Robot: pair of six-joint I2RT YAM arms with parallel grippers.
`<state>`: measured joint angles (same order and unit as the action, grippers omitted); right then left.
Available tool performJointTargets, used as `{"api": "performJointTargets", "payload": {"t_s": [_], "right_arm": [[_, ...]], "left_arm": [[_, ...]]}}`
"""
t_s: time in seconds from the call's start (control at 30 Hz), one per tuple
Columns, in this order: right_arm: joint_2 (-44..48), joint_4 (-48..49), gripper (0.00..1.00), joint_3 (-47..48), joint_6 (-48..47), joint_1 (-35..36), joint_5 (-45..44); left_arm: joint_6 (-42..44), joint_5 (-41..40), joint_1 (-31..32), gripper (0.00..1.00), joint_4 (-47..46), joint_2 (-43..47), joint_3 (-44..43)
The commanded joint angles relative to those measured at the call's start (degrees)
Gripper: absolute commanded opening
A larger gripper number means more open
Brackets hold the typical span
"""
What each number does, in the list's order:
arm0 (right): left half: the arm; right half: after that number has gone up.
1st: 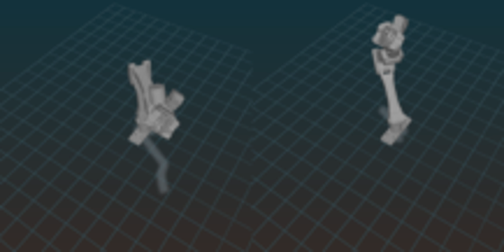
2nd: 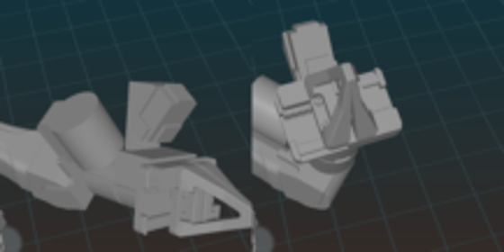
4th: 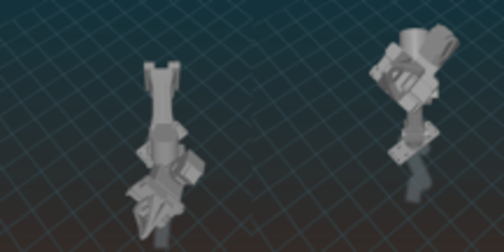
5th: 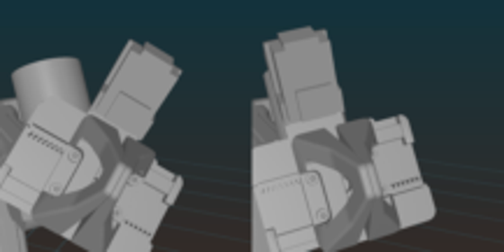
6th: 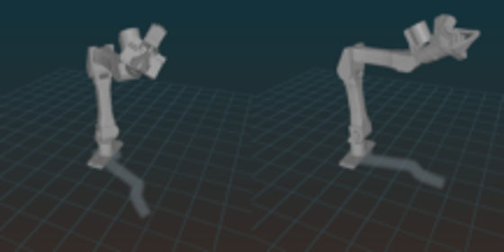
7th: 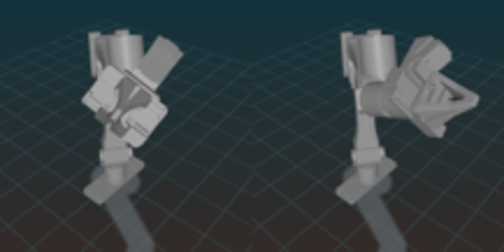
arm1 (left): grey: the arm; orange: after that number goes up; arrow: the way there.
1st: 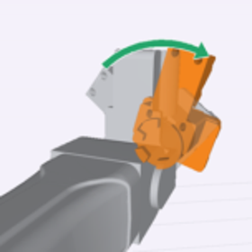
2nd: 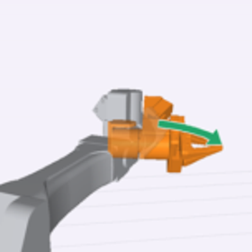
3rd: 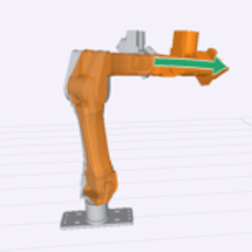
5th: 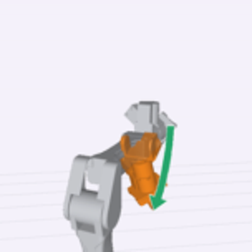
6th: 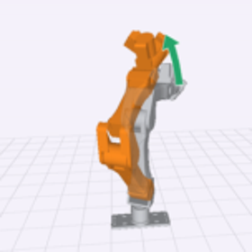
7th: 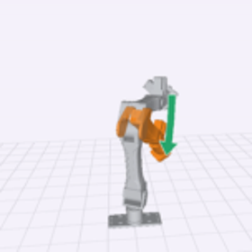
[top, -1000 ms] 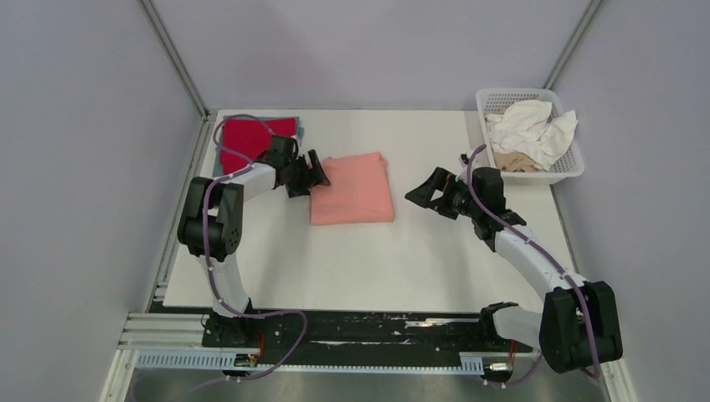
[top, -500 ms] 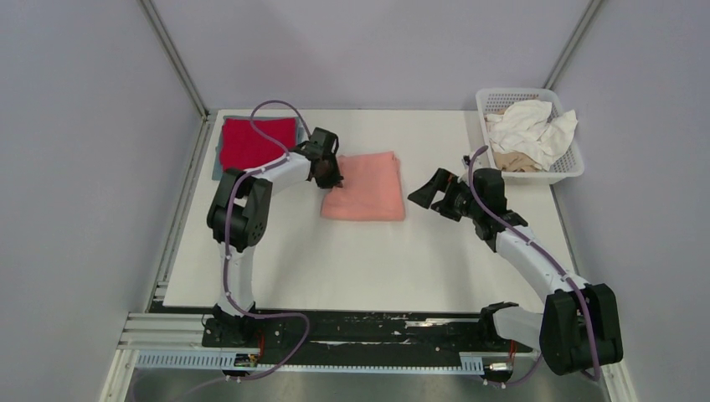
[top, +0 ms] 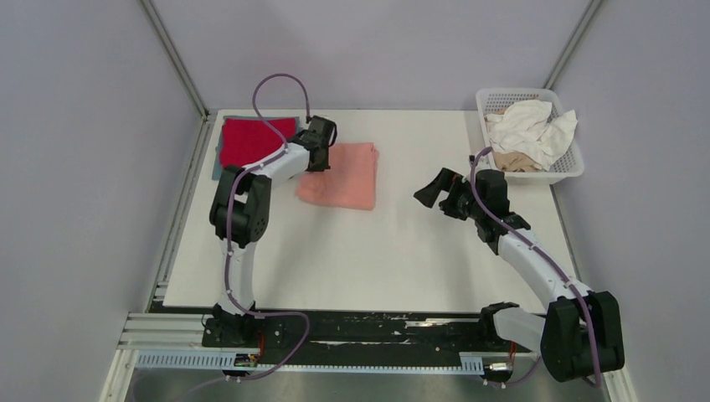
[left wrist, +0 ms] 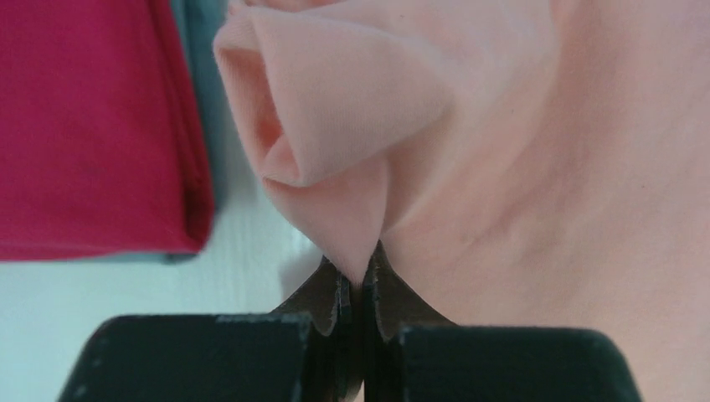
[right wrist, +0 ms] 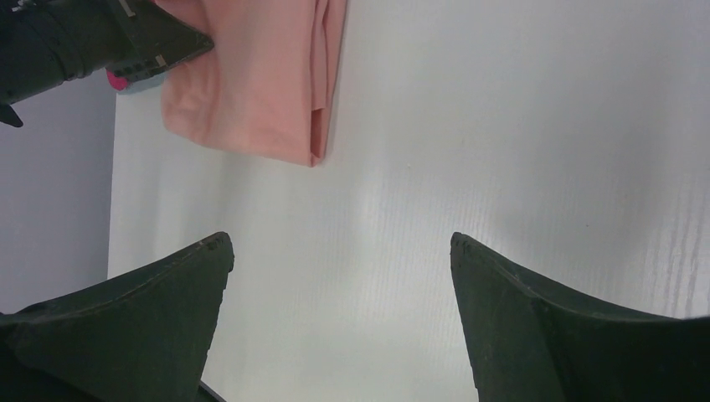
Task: Fold and stack the t-shirts
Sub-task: Put the neatly folded tshirt into the corner of the board with the left arm
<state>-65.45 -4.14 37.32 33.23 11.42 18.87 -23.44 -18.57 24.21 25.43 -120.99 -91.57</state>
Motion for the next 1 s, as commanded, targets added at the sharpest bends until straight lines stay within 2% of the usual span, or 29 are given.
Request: {"api": "performJointTargets", "payload": {"t_s": [0.0, 0.17, 0.23, 0.57, 0.8, 0.97], "right_arm": [[1.72, -0.42, 1.0, -0.14, -2.14, -0.28, -2.68], [0.85, -0.81, 1.0, 0.32, -3.22, -0.35, -4.85], [-0.05, -0.87, 1.0, 0.66, -3.46, -0.43, -5.15], [-5.85, -1.22, 1.0, 2.48, -3.88, -0.81, -5.18], [-6.0, -1.87, 1.0, 2.52, -3.53, -0.96, -6.37], [-5.84, -2.44, 1.0, 2.57, -3.44, -0.98, -6.76]], "left_arm": [[13.28, -1.79, -4.23, 0.0, -7.63, 5.17, -4.49], [25.35, -8.16, -5.95, 0.0, -13.23, 6.09, -5.32], [27.7, -8.87, -7.61, 0.0, -13.31, 5.91, -7.14], [36.49, -2.58, -11.59, 0.0, -17.55, 8.66, -9.67], [42.16, -2.92, -12.03, 0.0, -18.27, 12.38, -10.88], [42.27, -2.9, -12.07, 0.0, -17.63, 15.29, -10.74]]}}
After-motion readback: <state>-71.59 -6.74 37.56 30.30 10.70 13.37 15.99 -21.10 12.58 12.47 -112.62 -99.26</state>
